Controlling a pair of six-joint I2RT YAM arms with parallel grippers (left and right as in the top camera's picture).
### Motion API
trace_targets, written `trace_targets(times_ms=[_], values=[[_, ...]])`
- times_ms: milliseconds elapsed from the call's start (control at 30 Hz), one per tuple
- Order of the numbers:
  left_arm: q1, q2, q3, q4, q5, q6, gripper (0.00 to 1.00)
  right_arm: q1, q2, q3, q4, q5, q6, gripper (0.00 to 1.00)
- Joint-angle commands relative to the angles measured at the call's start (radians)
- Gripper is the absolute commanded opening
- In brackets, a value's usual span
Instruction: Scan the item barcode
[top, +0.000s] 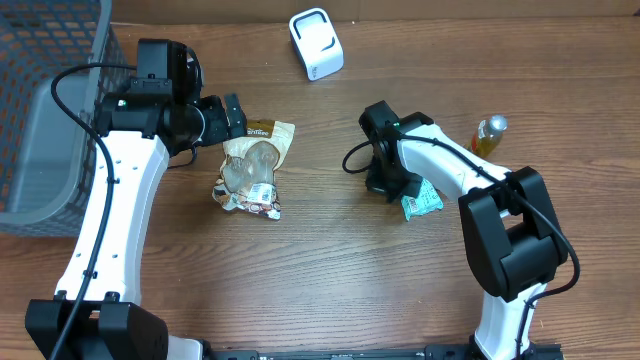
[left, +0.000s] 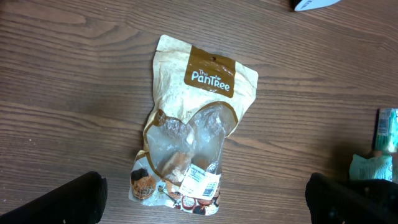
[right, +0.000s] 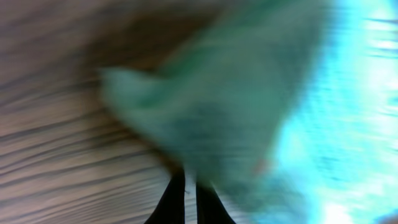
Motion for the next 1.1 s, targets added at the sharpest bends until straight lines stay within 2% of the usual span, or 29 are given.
trace_targets(times_ms=[0, 100, 233, 267, 300, 533, 700, 800, 833, 967, 1000, 1067], values=[[-0.007, 0.002, -0.002, 0.001, 0.005, 0.009, 1.00, 0.032, 0.011, 0.063, 0.078, -0.303, -0.185, 0.11], [-0.007, 0.002, -0.002, 0.001, 0.005, 0.009, 1.00, 0.050, 0.011, 0.063, 0.192, -0.472, -0.235, 0.33], [-0.007, 0.002, -0.002, 0.001, 0.005, 0.009, 1.00, 0.051, 0.012, 0.063, 0.300, -0.492, -0.230, 0.39], [-0.007, 0.002, -0.002, 0.001, 0.005, 0.009, 1.00, 0.051, 0.012, 0.063, 0.348, -0.491, -0.230, 0.46], [-0.007, 0.002, -0.002, 0.001, 0.005, 0.009, 1.00, 0.052, 0.012, 0.062, 0.381, -0.491, -0.230, 0.49], [-0.007, 0.002, -0.002, 0.001, 0.005, 0.009, 1.00, 0.052, 0.012, 0.062, 0.524, -0.480, -0.230, 0.58], [-0.007, 0.002, -0.002, 0.003, 0.005, 0.008, 1.00, 0.051, 0.012, 0.062, 0.526, -0.457, -0.231, 0.61], [-0.007, 0.002, -0.002, 0.095, 0.003, 0.009, 1.00, 0.051, 0.012, 0.062, 0.510, -0.446, -0.231, 0.62], [-0.007, 0.002, -0.002, 0.134, 0.004, 0.009, 0.99, 0.048, 0.012, 0.061, 0.497, -0.446, -0.231, 0.65], [-0.007, 0.006, -0.002, 0.126, 0.006, 0.008, 1.00, 0.047, 0.012, 0.060, 0.490, -0.431, -0.232, 0.67], [-0.008, 0.011, -0.002, 0.122, 0.006, 0.009, 0.85, 0.047, 0.012, 0.060, 0.491, -0.419, -0.231, 0.68], [-0.010, 0.027, -0.006, 0.109, -0.011, 0.009, 0.27, 0.047, 0.012, 0.060, 0.494, -0.397, -0.231, 0.68]])
